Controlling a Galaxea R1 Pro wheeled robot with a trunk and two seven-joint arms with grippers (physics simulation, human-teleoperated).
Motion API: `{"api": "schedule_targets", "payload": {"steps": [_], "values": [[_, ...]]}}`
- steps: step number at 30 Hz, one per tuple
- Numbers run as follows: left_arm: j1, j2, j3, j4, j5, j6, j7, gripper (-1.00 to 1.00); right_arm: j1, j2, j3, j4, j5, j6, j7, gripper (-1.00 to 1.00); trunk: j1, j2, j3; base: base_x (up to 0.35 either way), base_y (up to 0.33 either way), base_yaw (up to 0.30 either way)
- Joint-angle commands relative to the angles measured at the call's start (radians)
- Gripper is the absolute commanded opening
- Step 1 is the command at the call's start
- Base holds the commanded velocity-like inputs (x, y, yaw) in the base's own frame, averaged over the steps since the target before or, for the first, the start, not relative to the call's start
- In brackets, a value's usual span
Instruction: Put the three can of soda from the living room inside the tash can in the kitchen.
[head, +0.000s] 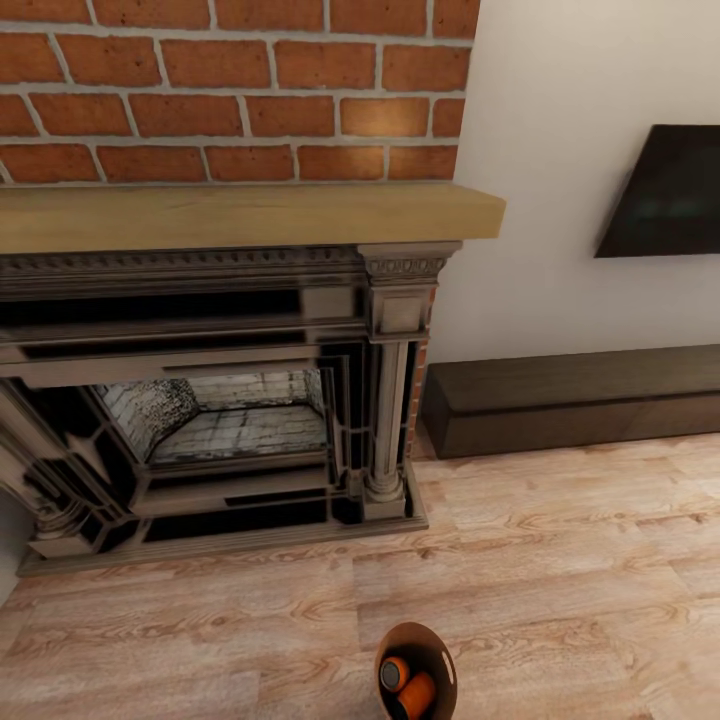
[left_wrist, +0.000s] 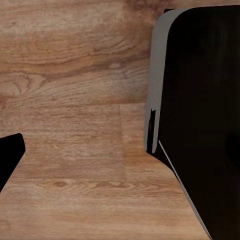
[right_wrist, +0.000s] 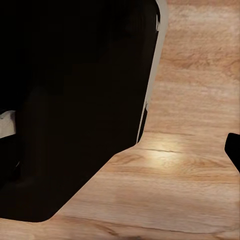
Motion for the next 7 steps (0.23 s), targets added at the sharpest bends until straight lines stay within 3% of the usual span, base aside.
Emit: {"api": "schedule_targets", "payload": {"steps": [1,7], "values": [[0.0,0.0,0.0,0.0,0.0,0.0,0.0,1.0,0.0,0.0,0.0,0.0,0.0,0.0,0.0,1.0,0.0,0.0,0.0,0.0,0.0,0.0],[0.0,0.0,0.0,-0.001,0.0,0.0,0.0,1.0,0.0,0.0,0.0,0.0,0.0,0.0,0.0,1.0,0.0,0.0,0.0,0.0,0.0,0.0]]}}
